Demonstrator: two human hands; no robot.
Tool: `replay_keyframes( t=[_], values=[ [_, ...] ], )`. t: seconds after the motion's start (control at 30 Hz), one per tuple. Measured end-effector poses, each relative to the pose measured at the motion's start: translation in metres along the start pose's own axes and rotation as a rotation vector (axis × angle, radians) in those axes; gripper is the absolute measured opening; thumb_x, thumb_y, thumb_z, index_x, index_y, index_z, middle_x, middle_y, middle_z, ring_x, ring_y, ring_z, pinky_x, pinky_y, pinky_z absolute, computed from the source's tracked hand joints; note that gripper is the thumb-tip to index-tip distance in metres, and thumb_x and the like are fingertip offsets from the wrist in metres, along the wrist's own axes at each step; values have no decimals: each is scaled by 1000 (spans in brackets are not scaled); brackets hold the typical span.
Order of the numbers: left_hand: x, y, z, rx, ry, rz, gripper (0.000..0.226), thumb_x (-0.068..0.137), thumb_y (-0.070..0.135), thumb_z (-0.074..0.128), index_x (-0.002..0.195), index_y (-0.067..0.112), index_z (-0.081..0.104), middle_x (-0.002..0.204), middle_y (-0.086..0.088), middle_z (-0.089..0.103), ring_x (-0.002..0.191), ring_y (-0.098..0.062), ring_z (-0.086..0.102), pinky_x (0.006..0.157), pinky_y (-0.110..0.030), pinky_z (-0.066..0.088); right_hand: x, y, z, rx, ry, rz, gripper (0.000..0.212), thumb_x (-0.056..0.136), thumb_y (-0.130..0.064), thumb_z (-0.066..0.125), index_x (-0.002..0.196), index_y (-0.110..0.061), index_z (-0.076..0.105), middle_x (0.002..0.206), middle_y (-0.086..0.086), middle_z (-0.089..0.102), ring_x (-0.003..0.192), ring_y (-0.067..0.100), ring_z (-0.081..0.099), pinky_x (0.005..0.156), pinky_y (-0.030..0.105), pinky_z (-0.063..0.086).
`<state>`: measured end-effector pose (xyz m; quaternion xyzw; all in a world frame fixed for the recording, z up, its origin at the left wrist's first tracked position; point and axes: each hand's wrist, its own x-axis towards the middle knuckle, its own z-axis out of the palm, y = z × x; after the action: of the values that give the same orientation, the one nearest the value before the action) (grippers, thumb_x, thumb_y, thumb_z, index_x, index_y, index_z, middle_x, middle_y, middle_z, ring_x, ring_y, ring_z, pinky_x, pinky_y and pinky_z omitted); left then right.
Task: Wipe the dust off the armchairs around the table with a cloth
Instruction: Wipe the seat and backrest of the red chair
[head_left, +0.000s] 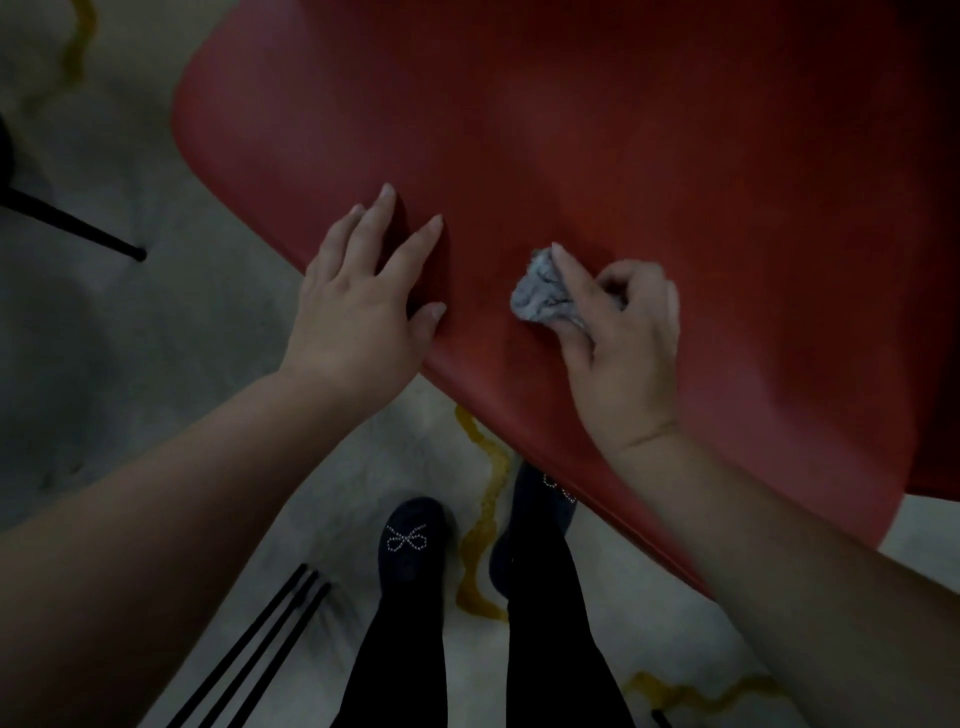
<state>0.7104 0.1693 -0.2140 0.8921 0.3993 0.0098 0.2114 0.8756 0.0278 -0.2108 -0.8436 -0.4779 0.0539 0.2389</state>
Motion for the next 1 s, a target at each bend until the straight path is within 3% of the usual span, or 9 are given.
replay_keyframes(
  t=[0.13, 0.27, 0.43, 0.5, 0.63, 0.7, 0.8, 0.9, 1.0],
  values=[
    [-2, -2, -3, -3, 7, 4, 66, 88, 41, 56, 148, 32, 29, 159, -9, 12, 143, -33, 12, 117, -48, 16, -29, -15, 0, -7, -101, -103, 49, 84, -39, 66, 132, -32, 56, 104, 8, 51, 91, 26, 47, 81, 43, 44],
    [-1, -2, -3, 12, 10, 6, 65, 87, 37, 59, 147, 31, 33, 159, -11, 14, 143, -35, 15, 117, -48, 17, 10, -26, 14, -24, -124, -189, 49, 81, -35, 68, 129, -32, 59, 101, 10, 54, 88, 30, 50, 77, 45, 46],
    [-1, 1, -2, 12, 29, -15, 64, 87, 40, 56, 146, 33, 33, 158, -10, 16, 143, -34, 16, 116, -50, 18, 38, 9, 4, -43, 90, 94, 48, 85, -32, 67, 132, -33, 57, 106, 13, 51, 94, 28, 48, 85, 35, 41],
    [0, 5, -2, 5, 34, -19, 63, 87, 40, 56, 146, 32, 34, 158, -9, 17, 143, -33, 16, 116, -50, 19, 17, 10, -3, -33, 107, 138, 50, 85, -29, 67, 134, -32, 55, 106, 13, 50, 94, 28, 46, 86, 40, 43],
    [5, 16, -2, -37, 51, -14, 61, 89, 33, 58, 146, 29, 37, 158, -9, 19, 142, -33, 17, 116, -49, 19, 7, -6, 1, -33, -47, -104, 51, 84, -30, 68, 134, -26, 56, 102, 14, 53, 88, 31, 49, 78, 45, 45],
    [10, 22, -3, -57, 67, -8, 58, 90, 29, 59, 145, 27, 40, 157, -10, 21, 142, -33, 19, 115, -49, 19, 38, -7, 7, -34, -46, -120, 50, 84, -30, 66, 133, -27, 56, 104, 13, 53, 90, 31, 49, 79, 43, 44],
    [21, 25, -6, -65, 82, -17, 55, 91, 29, 58, 144, 27, 42, 157, -8, 23, 141, -32, 19, 114, -51, 21, 89, 11, 7, -55, 41, 22, 50, 86, -32, 65, 135, -32, 53, 112, 12, 51, 99, 30, 48, 85, 39, 39],
    [35, 28, -10, -43, 101, -10, 54, 91, 29, 58, 142, 25, 44, 154, -10, 28, 138, -34, 25, 110, -52, 26, 99, 45, -7, -50, 161, 292, 52, 87, -32, 64, 137, -33, 51, 116, 10, 49, 105, 28, 46, 92, 34, 37],
    [46, 35, -11, -16, 115, -20, 52, 91, 31, 58, 141, 26, 45, 152, -9, 31, 134, -34, 29, 107, -51, 29, 58, 44, -15, -34, 174, 285, 52, 86, -26, 64, 137, -29, 52, 111, 13, 49, 99, 29, 46, 90, 36, 38]
  ],
)
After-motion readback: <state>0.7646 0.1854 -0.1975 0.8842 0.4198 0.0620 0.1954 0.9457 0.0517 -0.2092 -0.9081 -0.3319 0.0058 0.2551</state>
